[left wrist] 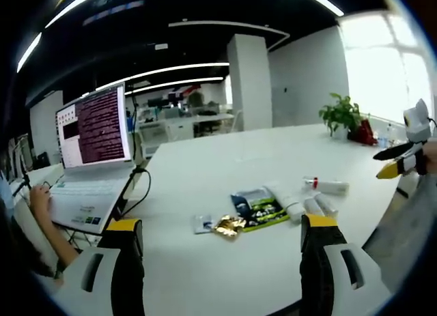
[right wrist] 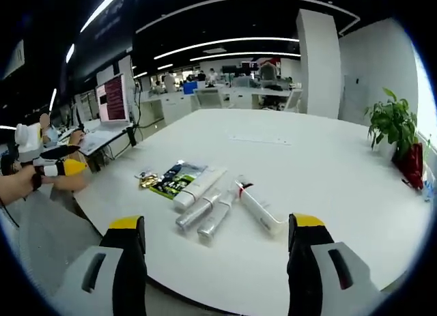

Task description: Arrange the skincare products in the storage area until every visible bottle or jar stands upright without overlapping.

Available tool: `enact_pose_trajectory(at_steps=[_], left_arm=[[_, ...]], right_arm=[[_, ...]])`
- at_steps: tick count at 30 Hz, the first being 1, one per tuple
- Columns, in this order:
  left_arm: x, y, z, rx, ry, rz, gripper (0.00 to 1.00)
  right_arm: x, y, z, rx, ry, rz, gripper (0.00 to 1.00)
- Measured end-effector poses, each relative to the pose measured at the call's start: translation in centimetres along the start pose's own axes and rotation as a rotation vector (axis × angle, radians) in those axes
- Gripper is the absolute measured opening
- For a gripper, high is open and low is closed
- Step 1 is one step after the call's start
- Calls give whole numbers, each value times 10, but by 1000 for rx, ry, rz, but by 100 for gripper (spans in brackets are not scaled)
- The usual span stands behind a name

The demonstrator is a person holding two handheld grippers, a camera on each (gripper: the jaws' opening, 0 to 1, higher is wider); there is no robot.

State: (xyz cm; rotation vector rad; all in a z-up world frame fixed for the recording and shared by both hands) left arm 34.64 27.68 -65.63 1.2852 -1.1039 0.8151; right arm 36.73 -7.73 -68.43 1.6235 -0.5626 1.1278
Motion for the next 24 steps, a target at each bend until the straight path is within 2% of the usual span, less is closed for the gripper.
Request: enact_pose_trajectory(at_steps=[8, 17, 24], left_arm=[[-1, 0, -3, 7, 10, -2, 89], [-2, 0, -3, 15, 7, -9, 87], [-7, -2, 2, -11, -12, -35, 87]], right_arm=[[-3, -14, 5, 22, 59, -51, 83], [-10, -36, 35, 27, 147, -121, 79], [-16, -65, 55, 53, 190, -187, 76]])
Point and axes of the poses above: the point that each gripper's makers call its tool centre point, and the gripper's own axes: y roughly backward along the fingers, z roughly to its right, x roughly out of its top, the point moved 1 cm from there along y, roughly backward along the fingers, and after that the axes turned 2 degrees about -x, right-handed, at the moved point
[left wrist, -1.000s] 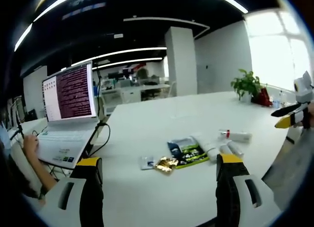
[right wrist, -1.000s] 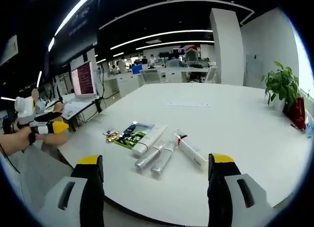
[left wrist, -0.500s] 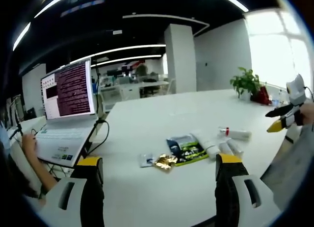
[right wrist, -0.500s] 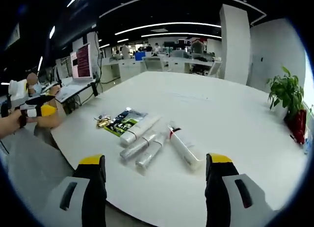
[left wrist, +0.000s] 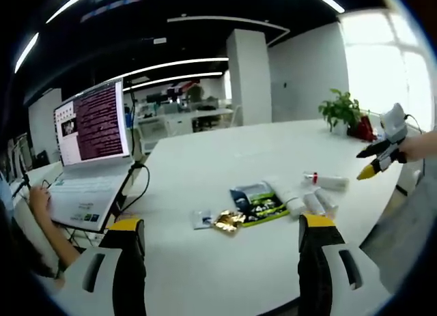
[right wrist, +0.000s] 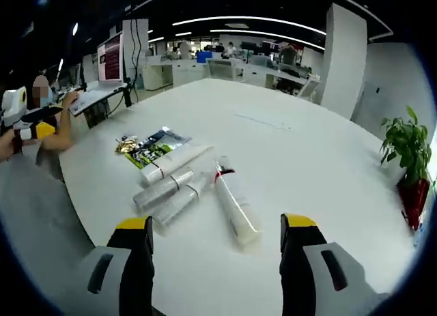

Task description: Arrange the skincare products in the storage area until every visible bottle or jar stands upright without overlapping.

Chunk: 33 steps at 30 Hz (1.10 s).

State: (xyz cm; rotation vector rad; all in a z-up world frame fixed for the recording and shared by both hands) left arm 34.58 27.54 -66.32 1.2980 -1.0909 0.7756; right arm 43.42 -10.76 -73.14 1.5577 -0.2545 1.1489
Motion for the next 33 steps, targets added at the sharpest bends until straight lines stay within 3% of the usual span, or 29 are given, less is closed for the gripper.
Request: enact_pose_trajectory(at_steps=[6, 13, 15, 18, 21, 33], left_arm=[[-7, -5, 11, -51, -42, -47, 86], [-10, -7, 7, -39, -38, -62, 86], [-11, -7, 7, -36, -30, -64, 86], [-12, -8, 7, -36, -29, -70, 85], [-11, -7, 9, -37, -32, -72, 85], [-11, -6, 8, -24, -19, -85, 85]], right_arm=[[-5, -26, 10, 28, 49, -57, 72], [-7, -45, 20, 52, 91, -131, 67], [-10, -50, 25, 48, 115, -179, 64], [-7, -61, 28, 63, 125, -188, 63], [-6, -70, 28, 74, 154, -236, 59], [-9, -99, 19, 129, 194, -322, 52]])
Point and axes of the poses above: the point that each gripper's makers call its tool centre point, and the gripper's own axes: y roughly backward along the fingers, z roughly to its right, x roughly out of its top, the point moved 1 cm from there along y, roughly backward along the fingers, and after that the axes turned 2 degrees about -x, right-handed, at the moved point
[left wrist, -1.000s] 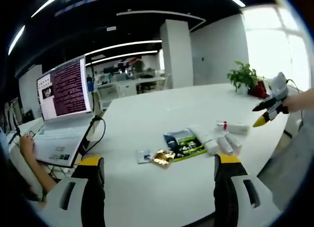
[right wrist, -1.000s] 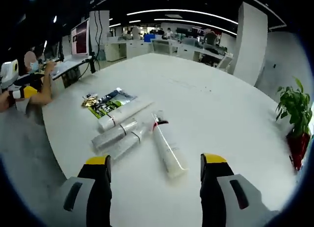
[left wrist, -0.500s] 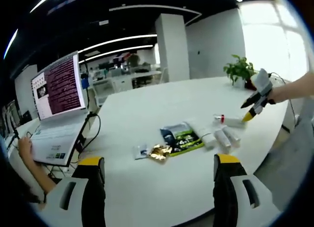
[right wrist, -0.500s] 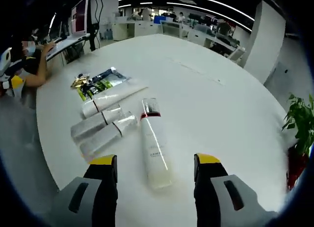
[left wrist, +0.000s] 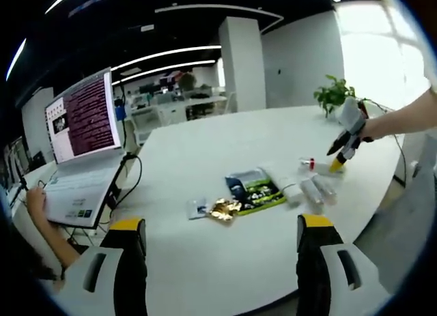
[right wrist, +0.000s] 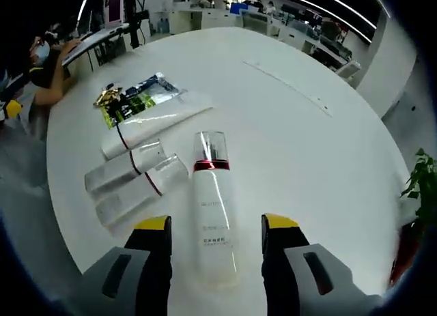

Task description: Arrange the skincare products in the storage area until every visible bottle or jar stands upright without overlapping.

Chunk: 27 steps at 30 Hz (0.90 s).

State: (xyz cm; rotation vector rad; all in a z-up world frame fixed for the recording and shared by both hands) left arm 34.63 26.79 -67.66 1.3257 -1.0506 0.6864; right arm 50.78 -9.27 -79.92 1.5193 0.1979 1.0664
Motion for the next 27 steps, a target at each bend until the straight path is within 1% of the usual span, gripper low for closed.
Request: enact_pose_trajectory(at_steps=[3, 5, 7, 9, 17, 20, 27], left_arm=[[-1, 0, 0, 0, 1, -4, 85], [-2, 0, 0, -3, 1, -7, 85], [-3, 0, 0, -6, -2, -12, 85], [-3, -1, 1, -8, -6, -17, 85], [-4, -1, 0, -5, 2, -21, 85], [-5, -2, 1, -8, 0, -29, 85], [-8, -2, 1, -8, -2, -43, 85]], right_arm=[[2, -6, -4, 15, 0, -12, 50], [0, -7, -4, 15, -1, -12, 50], [0, -11, -3, 18, 2, -11, 49], [3, -10, -2, 17, 0, -13, 48], [6, -16, 0, 20, 11, -23, 46], [8, -19, 2, 22, -1, -24, 45], [1, -24, 1, 24, -25, -17, 44]])
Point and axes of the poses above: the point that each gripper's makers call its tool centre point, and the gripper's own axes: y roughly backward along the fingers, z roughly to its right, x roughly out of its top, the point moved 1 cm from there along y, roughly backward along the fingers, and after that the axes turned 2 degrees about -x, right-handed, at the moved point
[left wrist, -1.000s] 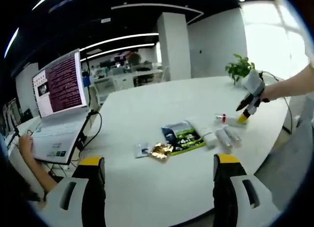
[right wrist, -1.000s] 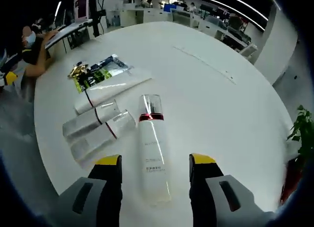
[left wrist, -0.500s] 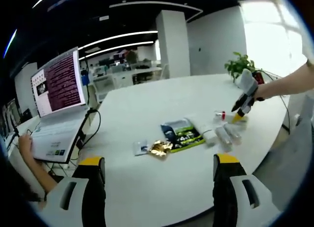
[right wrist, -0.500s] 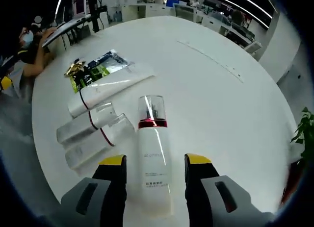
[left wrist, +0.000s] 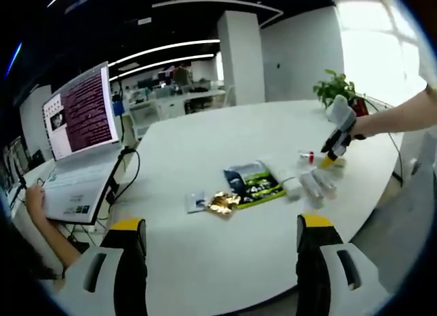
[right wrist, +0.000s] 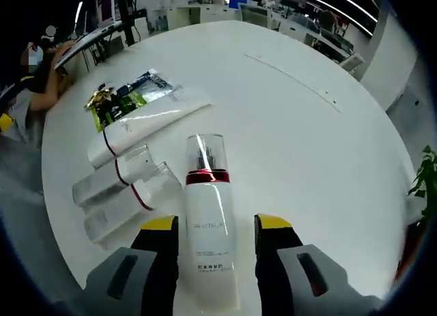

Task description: Arrange the skincare products in the storage area until every visible bottle or jar stands upright without overlapping.

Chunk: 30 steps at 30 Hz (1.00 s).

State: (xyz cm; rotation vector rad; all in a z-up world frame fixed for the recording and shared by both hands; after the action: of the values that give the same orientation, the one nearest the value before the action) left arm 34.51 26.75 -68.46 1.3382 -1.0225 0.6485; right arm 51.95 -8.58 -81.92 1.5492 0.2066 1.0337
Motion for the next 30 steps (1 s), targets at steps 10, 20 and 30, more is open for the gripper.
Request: enact_pose_trajectory(at_steps=[10, 20, 30], left_arm=[[-4, -2, -1, -4, 0, -16, 85], [-7, -4, 2, -13, 0, -38, 84], [-8, -6, 5, -38, 42, -64, 86]], right_arm=[[-2, -2, 0, 7, 8, -5, 42], [0, -7, -2, 36, 20, -22, 34], [1, -10, -2, 53, 32, -28, 30]])
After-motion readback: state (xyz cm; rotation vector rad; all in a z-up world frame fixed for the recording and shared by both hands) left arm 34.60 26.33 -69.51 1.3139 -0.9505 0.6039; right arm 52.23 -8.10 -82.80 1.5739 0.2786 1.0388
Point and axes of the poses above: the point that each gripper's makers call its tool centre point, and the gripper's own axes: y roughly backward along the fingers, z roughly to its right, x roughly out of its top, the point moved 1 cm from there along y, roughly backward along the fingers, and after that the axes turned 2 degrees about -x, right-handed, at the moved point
